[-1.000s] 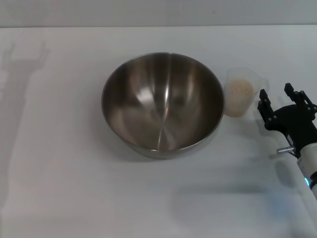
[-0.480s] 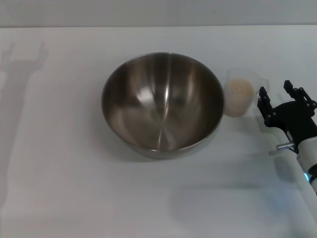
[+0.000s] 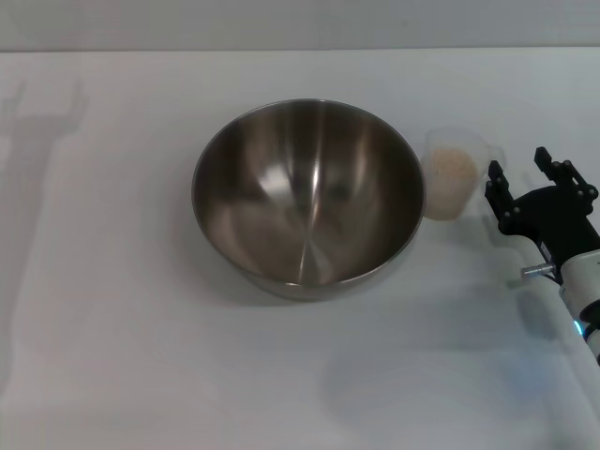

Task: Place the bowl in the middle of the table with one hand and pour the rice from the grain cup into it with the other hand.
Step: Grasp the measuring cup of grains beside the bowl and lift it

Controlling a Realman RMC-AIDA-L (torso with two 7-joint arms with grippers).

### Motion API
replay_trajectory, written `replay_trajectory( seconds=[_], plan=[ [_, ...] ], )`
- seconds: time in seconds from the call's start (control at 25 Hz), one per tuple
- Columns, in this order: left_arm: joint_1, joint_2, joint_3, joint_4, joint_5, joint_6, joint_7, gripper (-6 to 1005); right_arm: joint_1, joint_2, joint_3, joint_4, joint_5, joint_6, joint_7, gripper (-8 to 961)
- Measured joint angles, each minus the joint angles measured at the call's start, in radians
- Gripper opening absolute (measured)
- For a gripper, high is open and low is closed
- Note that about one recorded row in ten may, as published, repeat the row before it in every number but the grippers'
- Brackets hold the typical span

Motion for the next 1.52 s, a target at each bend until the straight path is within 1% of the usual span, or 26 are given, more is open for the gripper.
replay_trajectory(
  seconds=[0.4, 0.8, 1.04, 1.52],
  plan=[
    [0.004, 0.0, 0.0, 0.0, 0.0, 0.005, -0.002, 840, 0.001, 0.0, 0.009, -0.003, 0.001, -0.001, 0.0, 570],
    [0.017, -0.001, 0.0, -0.001, 0.0, 0.021, -0.005, 840, 0.024, -0.001, 0.019, -0.019, 0.001, 0.001, 0.0, 570],
    [0.02, -0.001, 0.0, 0.0, 0.0, 0.022, -0.005, 840, 0.041, 0.0, 0.019, -0.024, 0.001, 0.026, 0.0, 571],
    [0.024, 0.001, -0.008, 0.002, 0.0, 0.031, -0.005, 840, 0.048, 0.002, 0.018, -0.029, 0.0, 0.04, 0.0, 568]
  ],
)
